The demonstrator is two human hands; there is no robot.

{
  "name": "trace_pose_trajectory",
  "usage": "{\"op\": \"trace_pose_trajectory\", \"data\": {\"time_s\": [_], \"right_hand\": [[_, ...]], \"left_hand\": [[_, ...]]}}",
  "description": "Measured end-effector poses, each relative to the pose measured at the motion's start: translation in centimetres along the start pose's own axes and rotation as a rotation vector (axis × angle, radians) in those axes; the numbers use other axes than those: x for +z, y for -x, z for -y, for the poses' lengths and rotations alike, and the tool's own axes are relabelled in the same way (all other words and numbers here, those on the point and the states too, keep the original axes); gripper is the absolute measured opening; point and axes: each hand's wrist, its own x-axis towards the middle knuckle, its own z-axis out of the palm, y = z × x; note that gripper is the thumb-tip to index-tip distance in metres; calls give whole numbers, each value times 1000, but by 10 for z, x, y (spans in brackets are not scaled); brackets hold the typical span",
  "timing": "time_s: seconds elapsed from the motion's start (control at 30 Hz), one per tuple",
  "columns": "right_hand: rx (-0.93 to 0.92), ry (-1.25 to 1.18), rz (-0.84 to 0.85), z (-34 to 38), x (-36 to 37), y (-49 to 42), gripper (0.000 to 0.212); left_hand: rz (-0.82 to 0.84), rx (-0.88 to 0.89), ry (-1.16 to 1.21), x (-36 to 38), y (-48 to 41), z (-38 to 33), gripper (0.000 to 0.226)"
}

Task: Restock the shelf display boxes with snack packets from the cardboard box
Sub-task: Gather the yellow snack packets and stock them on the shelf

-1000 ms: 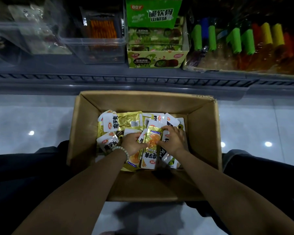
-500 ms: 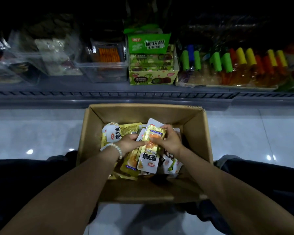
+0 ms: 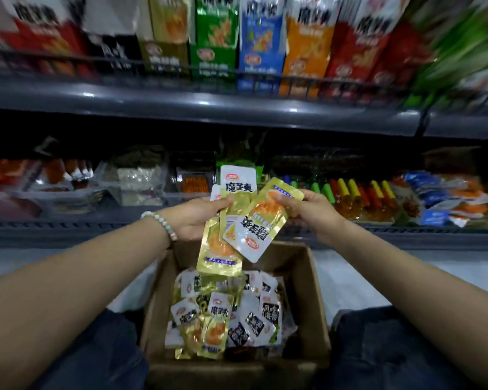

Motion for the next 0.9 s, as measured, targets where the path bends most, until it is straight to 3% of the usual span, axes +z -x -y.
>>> {"op": "trace_pose_trajectory", "data": {"time_s": [0.2,0.33,0.43,0.53,0.63,0.77,0.9], "right_hand": [[-33,-355,-181,34,-10,28,28],[13,-457,-272,30,10,31,41],[26,-243,-190,23,28,35,47],[-41,-120,-22,20,36,40,34],[-112,-31,32,20,38,37,35],[-105,-100,67,22,37,32,38],[14,-297,106,24,35,25,33]], "left_hand": [[-37,124,249,3,36,-22,25],[-7,145,318,8,41,-15,33],[-23,218,258,15,36,-13,32],[-77,261,187,20,32,-13,33],[-94,283,124,22,30,-15,31],[-135,274,83,23,27,-19,42],[-36,198,176,24,29,-29,31]]}}
